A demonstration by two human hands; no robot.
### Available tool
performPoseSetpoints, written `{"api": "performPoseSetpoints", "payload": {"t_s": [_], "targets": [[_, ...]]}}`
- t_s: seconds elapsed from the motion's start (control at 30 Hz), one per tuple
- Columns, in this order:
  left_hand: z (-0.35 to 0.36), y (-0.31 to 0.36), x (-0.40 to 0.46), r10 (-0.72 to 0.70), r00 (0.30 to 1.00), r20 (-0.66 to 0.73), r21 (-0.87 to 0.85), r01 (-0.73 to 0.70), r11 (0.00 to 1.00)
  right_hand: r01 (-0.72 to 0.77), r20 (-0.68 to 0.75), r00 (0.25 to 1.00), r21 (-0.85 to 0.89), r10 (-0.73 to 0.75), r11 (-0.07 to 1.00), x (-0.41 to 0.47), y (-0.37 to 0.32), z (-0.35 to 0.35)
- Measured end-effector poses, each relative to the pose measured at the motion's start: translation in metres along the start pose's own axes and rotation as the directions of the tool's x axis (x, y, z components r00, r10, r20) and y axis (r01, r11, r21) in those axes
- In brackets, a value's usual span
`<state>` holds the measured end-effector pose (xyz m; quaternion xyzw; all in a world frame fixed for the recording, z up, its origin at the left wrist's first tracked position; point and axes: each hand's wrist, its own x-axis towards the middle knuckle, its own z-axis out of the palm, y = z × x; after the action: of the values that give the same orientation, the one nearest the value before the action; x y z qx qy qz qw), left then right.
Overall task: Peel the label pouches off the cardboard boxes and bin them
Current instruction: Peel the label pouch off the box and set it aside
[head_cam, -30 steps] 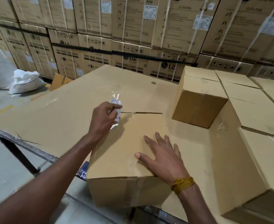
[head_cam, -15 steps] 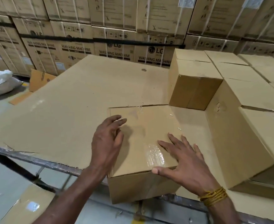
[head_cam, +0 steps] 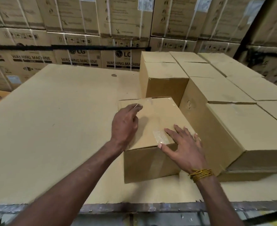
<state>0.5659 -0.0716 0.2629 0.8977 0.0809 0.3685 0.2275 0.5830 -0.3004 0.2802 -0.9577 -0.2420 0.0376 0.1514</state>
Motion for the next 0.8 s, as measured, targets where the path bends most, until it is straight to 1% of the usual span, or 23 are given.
{"api": "performPoseSetpoints", "payload": {"t_s": [0.07,0.17,0.33,0.47,0.67,0.8], "targets": [[0.025,0.001,0.024,0.013,1.0,-0.02,0.015,-0.013,1.0,-0.046,-0.032,0.998,-0.017,0.045,0.999,0.022,0.013,-0.003],[0.064,0.004,0.059,0.037,0.998,-0.042,0.087,-0.033,0.996,-0.09,-0.054,0.995,-0.01,0.089,0.996,0.059,0.034,-0.007],[0.116,0.009,0.11,0.04,0.998,-0.058,0.145,-0.031,0.989,-0.081,-0.073,0.994,0.01,0.081,0.997,0.125,0.07,-0.015],[0.153,0.009,0.148,0.077,0.995,-0.066,0.176,-0.064,0.982,-0.09,-0.067,0.994,0.03,0.092,0.995,0.176,0.095,-0.022],[0.181,0.007,0.185,0.154,0.983,-0.1,0.215,-0.13,0.968,-0.117,-0.096,0.988,0.079,0.125,0.99,0.214,0.11,-0.022],[0.184,0.002,0.196,0.159,0.981,-0.112,0.22,-0.131,0.967,-0.106,-0.085,0.99,0.11,0.115,0.988,0.227,0.111,-0.025]]}}
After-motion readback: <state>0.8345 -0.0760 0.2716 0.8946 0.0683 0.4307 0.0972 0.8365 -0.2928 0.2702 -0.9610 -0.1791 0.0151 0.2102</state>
